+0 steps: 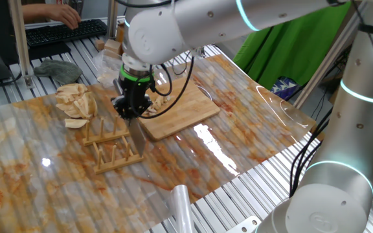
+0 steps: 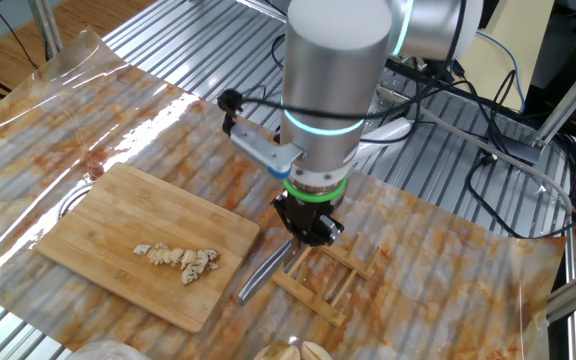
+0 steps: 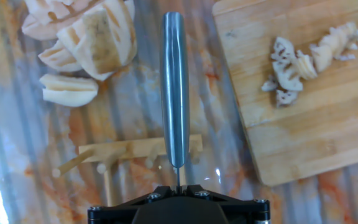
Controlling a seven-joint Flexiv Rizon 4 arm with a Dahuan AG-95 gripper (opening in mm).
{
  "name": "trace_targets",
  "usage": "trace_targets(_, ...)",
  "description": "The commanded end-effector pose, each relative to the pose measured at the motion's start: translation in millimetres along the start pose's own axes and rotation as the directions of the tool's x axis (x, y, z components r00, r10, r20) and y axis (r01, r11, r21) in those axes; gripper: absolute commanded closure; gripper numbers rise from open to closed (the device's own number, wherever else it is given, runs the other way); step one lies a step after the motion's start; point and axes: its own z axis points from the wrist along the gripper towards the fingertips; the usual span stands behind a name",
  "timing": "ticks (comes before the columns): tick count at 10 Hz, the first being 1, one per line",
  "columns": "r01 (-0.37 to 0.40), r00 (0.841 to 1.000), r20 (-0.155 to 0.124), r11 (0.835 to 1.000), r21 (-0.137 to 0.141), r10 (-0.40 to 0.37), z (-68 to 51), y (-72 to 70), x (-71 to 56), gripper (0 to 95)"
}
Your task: Slice the lotus root
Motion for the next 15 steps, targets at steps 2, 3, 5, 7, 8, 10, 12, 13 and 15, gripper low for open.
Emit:
trace_targets(2,0.006,1.000,0.014,1.000,-0.005,-0.006,21.9,0.0,-3.2,95.0)
trace_targets(3,0.008,1.000,0.019,1.000,-0.006,-0.008,25.8,-0.1,-3.3,95.0)
trace_targets(5,0.008,1.000,0.028,1.000,-0.009,-0.008,40.9,-2.0,2.3,95.0)
trace_targets(7,0.006,1.000,0.029,1.000,-0.023,-0.005,48.8,-2.7,1.5,95.0)
trace_targets(8,0.006,0.999,0.031,1.000,-0.021,-0.006,51.4,-2.8,1.1,95.0)
trace_targets(10,-0.006,0.999,0.040,1.000,-0.021,0.007,54.3,-2.9,1.2,95.0)
trace_targets(12,-0.027,0.999,0.030,1.000,-0.015,0.027,54.0,-2.4,1.8,95.0)
trace_targets(13,-0.033,0.999,0.029,0.999,-0.009,0.033,53.5,-1.5,3.2,76.0)
trace_targets(15,-0.037,0.999,0.030,0.999,-0.005,0.037,53.5,-1.8,4.0,76.0)
